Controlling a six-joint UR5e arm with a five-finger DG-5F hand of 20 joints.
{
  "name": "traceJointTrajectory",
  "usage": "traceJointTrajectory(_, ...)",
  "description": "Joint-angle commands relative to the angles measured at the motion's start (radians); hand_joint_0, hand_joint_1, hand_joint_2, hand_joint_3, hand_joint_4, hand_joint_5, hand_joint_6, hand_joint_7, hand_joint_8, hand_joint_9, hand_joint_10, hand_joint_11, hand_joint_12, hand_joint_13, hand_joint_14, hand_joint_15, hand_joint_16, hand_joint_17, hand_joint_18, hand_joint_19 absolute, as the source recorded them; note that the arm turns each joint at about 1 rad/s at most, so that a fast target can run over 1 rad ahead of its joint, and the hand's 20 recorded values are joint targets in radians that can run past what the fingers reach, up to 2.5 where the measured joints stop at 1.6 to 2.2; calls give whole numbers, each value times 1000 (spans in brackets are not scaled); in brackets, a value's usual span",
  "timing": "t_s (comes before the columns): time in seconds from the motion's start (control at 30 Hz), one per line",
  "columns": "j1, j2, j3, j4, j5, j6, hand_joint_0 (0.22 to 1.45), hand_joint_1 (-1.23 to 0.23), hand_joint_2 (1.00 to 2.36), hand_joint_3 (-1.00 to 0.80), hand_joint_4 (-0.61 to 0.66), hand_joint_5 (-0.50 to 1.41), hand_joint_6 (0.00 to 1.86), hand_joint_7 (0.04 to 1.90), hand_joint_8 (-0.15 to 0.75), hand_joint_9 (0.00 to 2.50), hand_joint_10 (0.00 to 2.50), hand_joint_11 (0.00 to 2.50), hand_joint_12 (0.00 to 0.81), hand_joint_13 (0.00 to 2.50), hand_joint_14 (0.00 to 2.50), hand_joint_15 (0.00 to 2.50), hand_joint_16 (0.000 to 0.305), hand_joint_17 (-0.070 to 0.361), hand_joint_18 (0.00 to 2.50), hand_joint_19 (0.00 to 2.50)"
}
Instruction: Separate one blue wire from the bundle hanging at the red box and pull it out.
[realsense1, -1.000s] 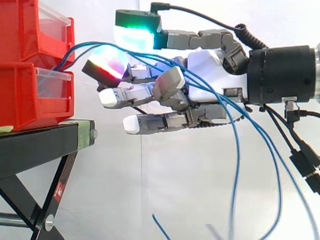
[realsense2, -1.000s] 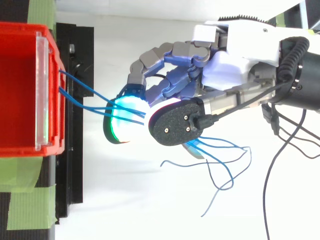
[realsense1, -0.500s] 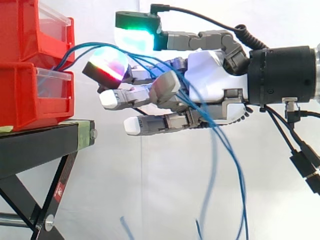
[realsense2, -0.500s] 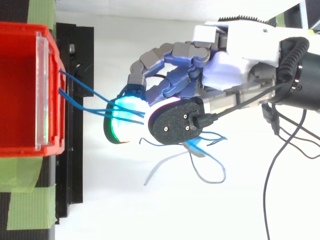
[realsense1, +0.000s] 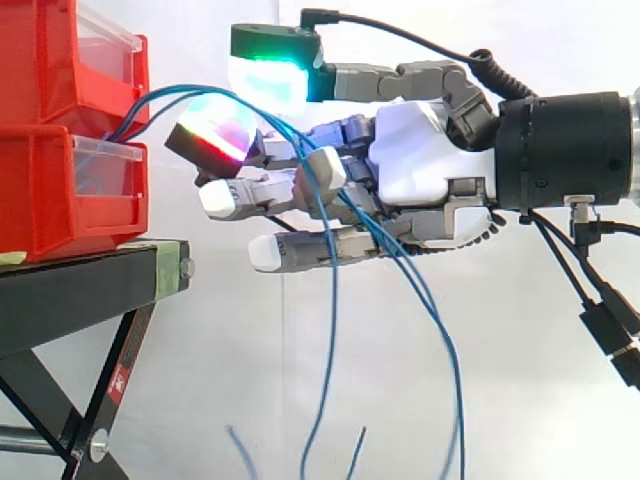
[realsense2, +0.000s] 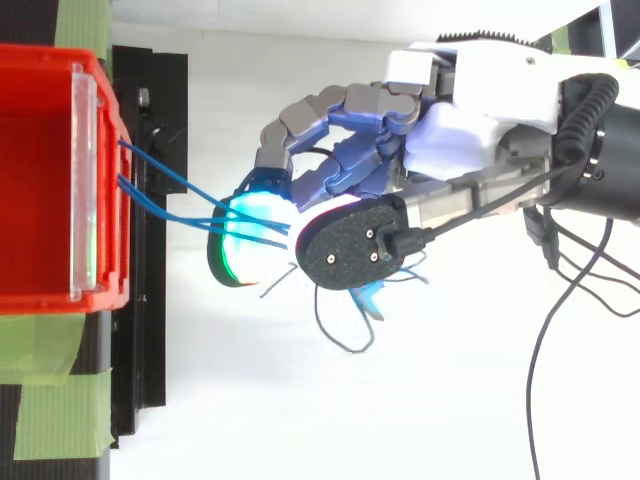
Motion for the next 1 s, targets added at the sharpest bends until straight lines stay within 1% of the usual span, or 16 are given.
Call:
traceJointTrajectory(0.0,1,0,0,0,0,0,609,-707,1020,-131,210,-170,839,858,379,714,10,366,589,1238,22,663,55,123,787,307)
traceJointTrajectory(0.1,0,0,0,0,0,-1,605,-705,1020,-124,213,-169,840,862,380,698,10,356,596,1083,17,531,55,124,784,302)
traceJointTrajectory(0.3,0,0,0,0,-2,-1,602,-702,1017,-118,219,-166,842,851,391,692,9,351,597,979,15,425,59,134,768,274)
traceJointTrajectory(0.37,1,0,0,0,-2,-1,603,-702,1016,-124,220,-166,843,850,393,692,9,351,596,1016,15,450,60,134,770,278)
traceJointTrajectory(0.43,1,0,0,0,0,-1,604,-701,1016,-127,219,-167,842,852,395,690,9,355,573,1162,16,568,59,133,774,288)
traceJointTrajectory(0.47,1,0,0,0,0,-1,605,-699,1017,-129,219,-167,842,854,393,694,11,365,563,1266,18,667,59,133,771,303)
traceJointTrajectory(0.5,1,0,0,0,0,-1,609,-696,1017,-140,218,-169,842,858,390,693,10,363,531,1354,22,813,59,132,773,321)
traceJointTrajectory(0.53,1,0,0,0,0,-1,609,-694,1018,-140,217,-170,842,859,386,693,10,365,518,1445,22,936,59,132,777,330)
traceJointTrajectory(0.57,1,0,2,2,0,-3,609,-693,1018,-140,213,-171,842,867,384,694,10,360,504,1496,21,1002,59,132,780,336)
traceJointTrajectory(0.6,1,0,0,2,0,-3,610,-692,1018,-144,216,-172,842,863,384,696,10,369,482,1556,19,1119,59,133,790,344)
traceJointTrajectory(0.73,1,0,0,0,0,-1,609,-689,1018,-139,219,-173,843,853,385,705,10,363,447,1612,16,1231,59,132,800,358)
traceJointTrajectory(0.97,1,0,0,0,0,-3,610,-689,1019,-144,217,-173,842,855,382,707,10,372,444,1629,13,1294,59,132,809,378)
